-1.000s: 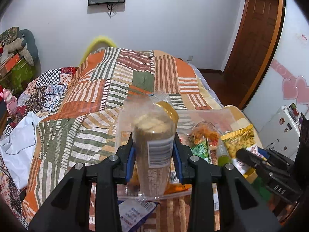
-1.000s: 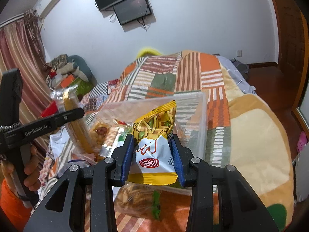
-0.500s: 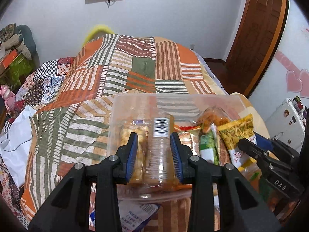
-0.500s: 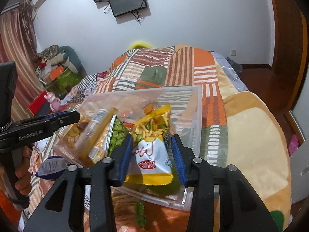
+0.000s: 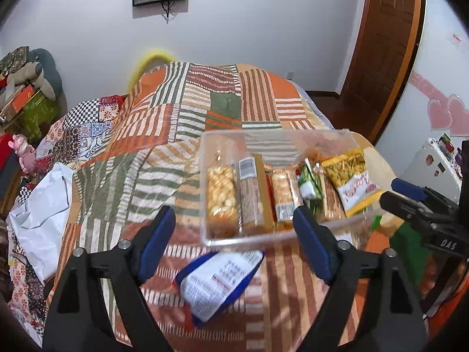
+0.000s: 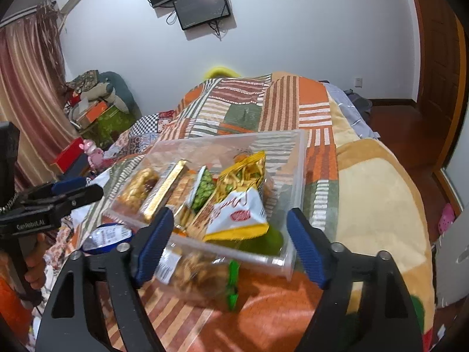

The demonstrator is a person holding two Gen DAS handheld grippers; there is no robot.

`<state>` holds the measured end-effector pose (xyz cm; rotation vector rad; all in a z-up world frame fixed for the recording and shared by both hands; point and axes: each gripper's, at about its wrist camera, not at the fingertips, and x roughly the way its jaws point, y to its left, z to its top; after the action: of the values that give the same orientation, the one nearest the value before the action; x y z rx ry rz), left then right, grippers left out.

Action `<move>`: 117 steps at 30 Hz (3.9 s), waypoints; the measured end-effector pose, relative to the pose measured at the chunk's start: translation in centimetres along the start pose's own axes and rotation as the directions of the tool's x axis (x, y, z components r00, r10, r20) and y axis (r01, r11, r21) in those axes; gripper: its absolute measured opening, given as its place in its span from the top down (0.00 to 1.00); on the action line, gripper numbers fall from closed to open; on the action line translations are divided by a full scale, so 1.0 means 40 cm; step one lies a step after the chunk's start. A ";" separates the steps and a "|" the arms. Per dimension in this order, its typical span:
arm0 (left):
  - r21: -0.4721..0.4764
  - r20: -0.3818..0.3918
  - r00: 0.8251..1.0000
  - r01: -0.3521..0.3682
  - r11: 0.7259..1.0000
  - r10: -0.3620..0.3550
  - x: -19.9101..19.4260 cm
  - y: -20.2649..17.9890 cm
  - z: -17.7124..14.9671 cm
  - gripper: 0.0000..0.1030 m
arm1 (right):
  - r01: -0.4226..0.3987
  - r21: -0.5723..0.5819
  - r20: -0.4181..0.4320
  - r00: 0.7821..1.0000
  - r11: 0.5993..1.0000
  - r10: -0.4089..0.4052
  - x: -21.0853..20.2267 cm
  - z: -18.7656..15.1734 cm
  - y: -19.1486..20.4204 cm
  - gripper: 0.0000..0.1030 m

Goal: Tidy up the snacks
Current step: 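Grasp the blue-white bag with the left tool while the right tool grasps the green-zip cookie bag, then carry the blue-white bag and cookie bag into the clear box and release both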

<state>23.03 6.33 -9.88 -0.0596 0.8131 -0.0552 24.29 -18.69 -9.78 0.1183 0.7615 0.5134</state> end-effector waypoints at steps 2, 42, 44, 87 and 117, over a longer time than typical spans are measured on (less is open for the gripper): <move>-0.003 -0.015 1.000 -0.001 1.000 0.001 -0.004 0.013 -0.022 0.14 | -0.013 0.002 -0.006 1.000 1.000 0.013 -0.006 -0.011 0.007 0.20; -0.055 -0.120 0.993 -0.008 0.998 0.001 0.135 0.068 -0.193 0.31 | -0.048 -0.038 -0.176 0.984 0.998 0.041 0.103 -0.115 0.082 0.32; -0.045 -0.107 0.994 -0.009 0.999 0.004 0.112 0.063 -0.199 0.31 | -0.056 -0.039 -0.166 0.985 0.998 0.048 0.089 -0.115 0.082 0.32; -0.049 0.064 0.998 0.023 0.999 -0.019 0.108 -0.056 0.068 0.30 | 0.005 -0.011 0.110 0.994 1.000 -0.004 0.067 0.112 0.063 0.32; -0.004 0.186 0.980 0.069 0.998 -0.067 -0.127 -0.110 0.042 0.10 | 0.028 -0.097 0.170 0.985 0.995 -0.011 -0.136 0.085 0.088 0.27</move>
<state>20.63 2.37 -4.72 -0.1006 0.6245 -0.1085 21.91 -17.99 -2.89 0.0616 0.5700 0.5149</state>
